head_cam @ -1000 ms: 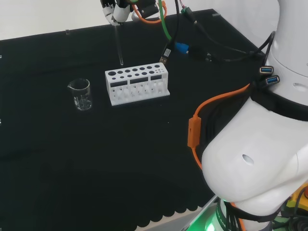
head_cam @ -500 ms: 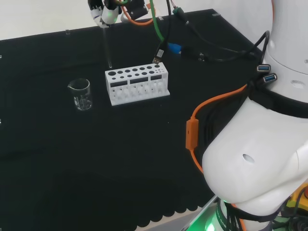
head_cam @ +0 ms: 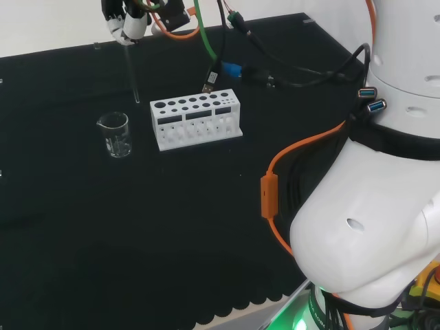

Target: Stir in the beaker to the left of the white test tube rack with the glass rod.

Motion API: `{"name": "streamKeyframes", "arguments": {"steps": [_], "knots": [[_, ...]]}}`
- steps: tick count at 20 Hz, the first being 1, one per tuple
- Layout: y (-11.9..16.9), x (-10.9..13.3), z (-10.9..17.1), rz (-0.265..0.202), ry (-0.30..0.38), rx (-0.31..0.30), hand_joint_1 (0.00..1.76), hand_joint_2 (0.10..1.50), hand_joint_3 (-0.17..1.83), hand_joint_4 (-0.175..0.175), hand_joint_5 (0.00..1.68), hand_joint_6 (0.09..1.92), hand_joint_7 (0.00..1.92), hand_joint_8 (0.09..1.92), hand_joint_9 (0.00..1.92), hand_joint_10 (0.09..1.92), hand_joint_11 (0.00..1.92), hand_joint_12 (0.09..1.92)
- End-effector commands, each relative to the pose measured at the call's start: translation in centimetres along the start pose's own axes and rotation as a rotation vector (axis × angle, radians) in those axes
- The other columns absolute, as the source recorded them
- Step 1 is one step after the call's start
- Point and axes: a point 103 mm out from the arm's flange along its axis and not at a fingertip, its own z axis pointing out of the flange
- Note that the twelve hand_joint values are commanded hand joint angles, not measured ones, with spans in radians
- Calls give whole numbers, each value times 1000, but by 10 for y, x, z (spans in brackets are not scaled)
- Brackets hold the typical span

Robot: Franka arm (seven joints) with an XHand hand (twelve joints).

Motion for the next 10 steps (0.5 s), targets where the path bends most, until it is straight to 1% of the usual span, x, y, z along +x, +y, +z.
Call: {"name": "streamKeyframes", "arguments": {"steps": [1,5,10], "knots": [[11,12,-2,-19,-23,21,1340,476,958,-175,1217,747,1456,672,1723,496,1612,677],[19,26,4,-39,-5,15,1340,477,957,-175,1217,746,1456,672,1723,496,1612,677],[27,34,10,-56,8,18,1340,477,956,-175,1217,746,1456,672,1724,495,1613,678]]}}
